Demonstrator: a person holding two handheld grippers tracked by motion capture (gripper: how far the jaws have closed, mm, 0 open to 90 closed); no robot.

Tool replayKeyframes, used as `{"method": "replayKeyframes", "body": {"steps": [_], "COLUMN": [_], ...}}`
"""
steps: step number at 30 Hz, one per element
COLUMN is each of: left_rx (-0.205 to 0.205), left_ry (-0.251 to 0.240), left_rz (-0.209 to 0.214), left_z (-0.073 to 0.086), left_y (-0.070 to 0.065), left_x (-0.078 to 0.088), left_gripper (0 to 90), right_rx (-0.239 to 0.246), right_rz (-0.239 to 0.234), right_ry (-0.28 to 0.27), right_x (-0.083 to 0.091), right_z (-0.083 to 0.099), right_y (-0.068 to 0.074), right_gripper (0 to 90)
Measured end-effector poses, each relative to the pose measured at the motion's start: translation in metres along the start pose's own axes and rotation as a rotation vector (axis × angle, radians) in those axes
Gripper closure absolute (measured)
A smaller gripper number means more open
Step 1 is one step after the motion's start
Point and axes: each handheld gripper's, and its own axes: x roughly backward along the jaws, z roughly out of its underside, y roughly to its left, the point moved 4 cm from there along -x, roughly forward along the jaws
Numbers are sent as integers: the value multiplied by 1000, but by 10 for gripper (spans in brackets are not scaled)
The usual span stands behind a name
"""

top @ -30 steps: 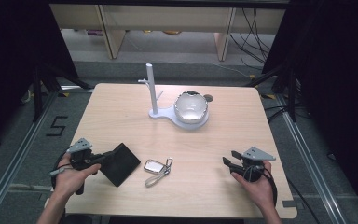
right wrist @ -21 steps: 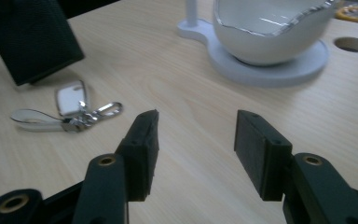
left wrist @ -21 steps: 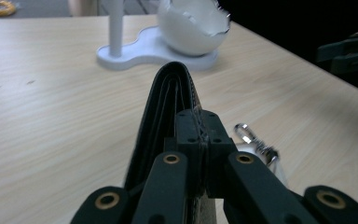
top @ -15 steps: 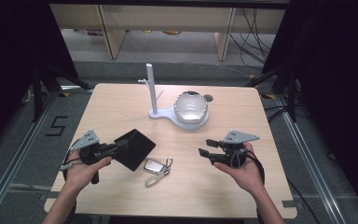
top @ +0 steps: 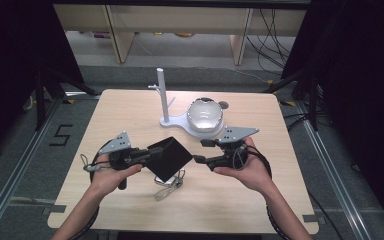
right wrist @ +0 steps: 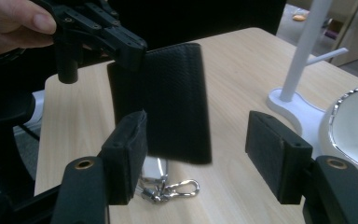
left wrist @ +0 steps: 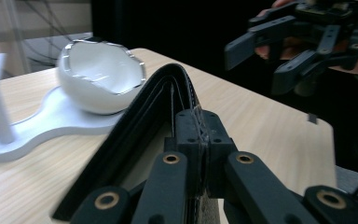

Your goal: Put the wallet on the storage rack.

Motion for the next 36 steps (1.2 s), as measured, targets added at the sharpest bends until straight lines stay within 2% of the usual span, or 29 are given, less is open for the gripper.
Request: {"method": "replayKeyframes", "body": {"steps": [1, 3, 5, 6, 8, 9, 11, 12, 13, 14, 15, 16, 17, 20, 21, 23, 25, 26, 27, 30, 31, 33, 34, 36], "left_rx": [-2, -6, -9, -9, -18, -20, -22, -20, -20, -19, -18, -20, -22, -13, -13, 9, -2, -10, -15, -42, -47, -52, -44, -21], "left_ry": [-3, -2, -12, -5, -3, 5, 6, 8, 7, 8, 8, 11, 14, 23, 23, 32, 27, 24, 20, 65, 73, 90, 92, 92], "left_rz": [14, 28, 54, 53, 72, 71, 88, 90, 96, 100, 101, 103, 105, 107, 107, 99, 94, 71, 58, -27, -47, -97, -111, -124], "left_z": [-1, -3, -5, -5, -6, -6, -5, -5, -6, -6, -5, -5, -5, -3, -3, 1, 4, 5, 6, 12, 13, 19, 21, 26], "left_y": [-2, -7, -11, -13, -16, -18, -20, -22, -22, -23, -24, -25, -25, -24, -24, -20, -17, -15, -14, -8, -6, -1, 1, 5], "left_x": [-3, -8, -12, -13, -17, -19, -22, -23, -25, -26, -27, -28, -28, -30, -30, -31, -32, -32, -31, -23, -21, -16, -14, -12], "left_gripper": [878, 877, 877, 877, 877, 877, 877, 877, 877, 877, 877, 877, 877, 875, 872, 845, 753, 697, 650, 525, 493, 453, 441, 423], "right_rx": [-3, 24, 2, 9, -22, -10, -22, -40, -28, -56, -39, -63, -59, 4, -10, 6, 37, 39, 45, 59, 65, 66, 69, 49], "right_rz": [-21, -29, -44, -51, -62, -56, -93, -88, -109, -114, -133, -145, -154, -159, -174, -172, -133, -134, -113, -42, 7, 58, 79, 157], "right_ry": [35, 51, 75, 79, 91, 87, 114, 127, 121, 143, 145, 143, 152, 180, 186, 186, 217, 237, 255, 273, 282, 298, 301, 301], "right_x": [-2, -6, -9, -10, -13, -14, -15, -15, -18, -17, -18, -18, -17, -15, -15, -14, -12, -12, -10, -6, -3, 3, 6, 11], "right_z": [1, 2, 5, 7, 11, 13, 17, 20, 22, 24, 26, 27, 27, 28, 29, 28, 27, 26, 24, 16, 11, 1, -3, -16], "right_y": [1, -1, -3, -5, -7, -10, -12, -13, -14, -13, -14, -11, -10, -11, -9, -9, -10, -10, -13, -23, -31, -44, -50, -67], "right_gripper": [391, 395, 401, 403, 409, 413, 417, 420, 423, 436, 468, 510, 545, 690, 738, 778, 785, 785, 785, 784, 784, 784, 784, 784]}}
